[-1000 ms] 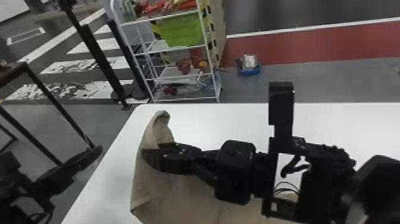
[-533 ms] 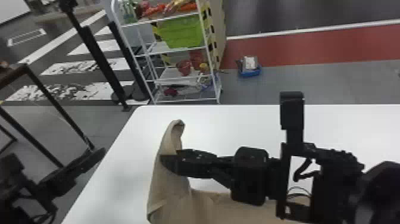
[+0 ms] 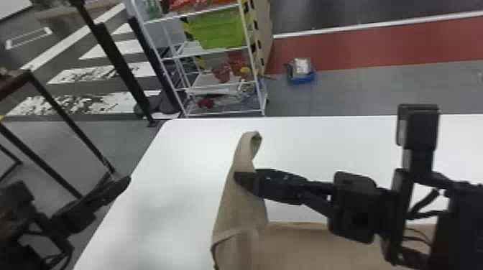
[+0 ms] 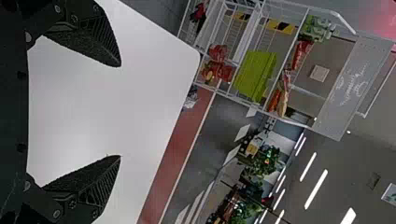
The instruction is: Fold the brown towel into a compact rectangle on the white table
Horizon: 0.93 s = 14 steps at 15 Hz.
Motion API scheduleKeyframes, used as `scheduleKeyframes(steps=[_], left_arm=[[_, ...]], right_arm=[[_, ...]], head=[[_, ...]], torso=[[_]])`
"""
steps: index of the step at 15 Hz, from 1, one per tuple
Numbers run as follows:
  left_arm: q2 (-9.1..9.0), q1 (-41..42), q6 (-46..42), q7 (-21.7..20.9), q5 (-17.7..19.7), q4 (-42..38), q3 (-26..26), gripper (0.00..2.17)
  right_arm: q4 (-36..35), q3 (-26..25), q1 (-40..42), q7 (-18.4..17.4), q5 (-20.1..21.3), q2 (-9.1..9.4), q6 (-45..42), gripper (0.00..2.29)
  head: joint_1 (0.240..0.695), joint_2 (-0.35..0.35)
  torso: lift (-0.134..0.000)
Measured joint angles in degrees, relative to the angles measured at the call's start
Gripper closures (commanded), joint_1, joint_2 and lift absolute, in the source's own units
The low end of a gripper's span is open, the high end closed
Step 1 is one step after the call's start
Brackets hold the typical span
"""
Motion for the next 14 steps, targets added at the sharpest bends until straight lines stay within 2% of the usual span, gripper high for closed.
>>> scheduleKeyframes(steps=[3,5,10,14], left_arm=[[-0.29,0.0,0.8,0.5,-1.6,-0.6,-1.6,0.21],[-0.49,-0.1,1.2,1.1,-2.6,-0.7,-3.2,0.21],[-1.50,-0.6,3.4,1.1,-4.6,-2.4,-4.4,0.21],[-1.55,-0.5,4.9,0.1,-4.9,-3.6,-3.4,0.21]], right_arm=[[-1.7,-9.5,1.2,4.2,-2.3,-1.85,11.8,1.41],[-1.8,-13.7,1.8,5.8,-2.6,-2.63,15.5,1.41],[-1.1,-18.9,1.1,6.3,-2.4,-4.50,19.1,1.41],[1.1,-22.8,0.5,10.0,-1.7,-7.04,24.0,1.41]], head=[[0.695,0.350],[0.695,0.350],[0.695,0.350],[0.695,0.350]], torso=[[-0.124],[-0.124],[-0.124],[-0.124]])
